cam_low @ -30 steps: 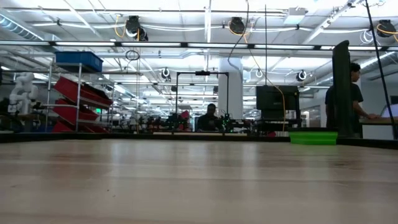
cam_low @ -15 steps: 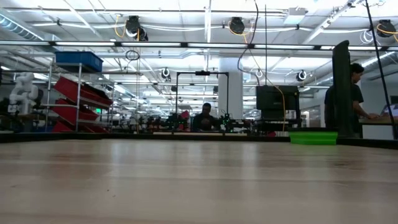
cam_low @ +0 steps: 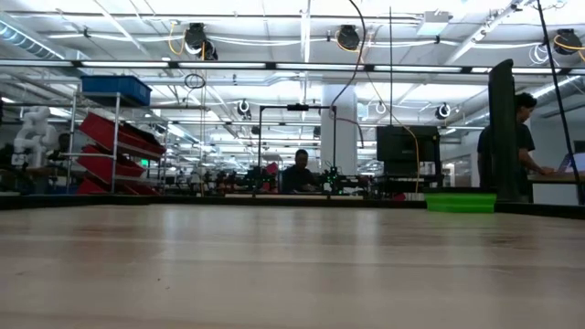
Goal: Coil cords
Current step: Coil the red wire into the spool
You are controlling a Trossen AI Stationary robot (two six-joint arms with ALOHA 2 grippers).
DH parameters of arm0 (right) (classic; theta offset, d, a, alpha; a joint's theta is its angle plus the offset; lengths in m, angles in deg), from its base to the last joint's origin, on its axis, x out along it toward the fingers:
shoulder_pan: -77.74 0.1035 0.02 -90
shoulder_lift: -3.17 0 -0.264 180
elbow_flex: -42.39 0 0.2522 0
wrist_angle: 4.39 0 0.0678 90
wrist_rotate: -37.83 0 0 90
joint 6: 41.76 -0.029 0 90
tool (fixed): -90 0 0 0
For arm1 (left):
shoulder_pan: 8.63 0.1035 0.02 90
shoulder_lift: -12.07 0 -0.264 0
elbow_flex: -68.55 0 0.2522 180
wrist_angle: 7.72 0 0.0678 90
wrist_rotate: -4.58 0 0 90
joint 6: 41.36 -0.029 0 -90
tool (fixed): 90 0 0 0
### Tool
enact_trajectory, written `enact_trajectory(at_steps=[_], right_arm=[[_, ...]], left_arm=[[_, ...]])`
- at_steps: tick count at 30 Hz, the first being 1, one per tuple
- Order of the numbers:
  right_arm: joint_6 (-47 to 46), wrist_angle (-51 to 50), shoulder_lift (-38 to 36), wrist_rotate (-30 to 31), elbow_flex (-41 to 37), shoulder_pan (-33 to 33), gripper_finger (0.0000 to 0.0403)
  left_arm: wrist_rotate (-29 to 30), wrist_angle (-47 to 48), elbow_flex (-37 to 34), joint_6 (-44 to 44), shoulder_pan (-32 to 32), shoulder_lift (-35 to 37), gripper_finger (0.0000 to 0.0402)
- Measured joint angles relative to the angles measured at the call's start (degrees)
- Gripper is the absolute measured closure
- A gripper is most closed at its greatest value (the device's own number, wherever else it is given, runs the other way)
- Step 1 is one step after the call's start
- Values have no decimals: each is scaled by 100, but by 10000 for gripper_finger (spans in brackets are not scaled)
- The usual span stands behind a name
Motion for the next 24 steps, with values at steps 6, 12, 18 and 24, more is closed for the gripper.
enact_trajectory(at_steps=[6, 12, 18, 24], right_arm=[[-61, -19, 93, -193, -1, 0, 403], [-129, 9, 90, -595, -2, -1, 403], [-132, 9, 90, -972, -2, 13, 403], [-220, -103, 36, -1210, -2, 52, 403]], left_arm=[[0, -388, -2, -131, -18, 2, 400], [81, -1087, -2, -162, -18, 7, 400], [876, -1307, -2, -164, 1, 9, 400], [1398, -983, -4, -116, 164, 29, 400]])
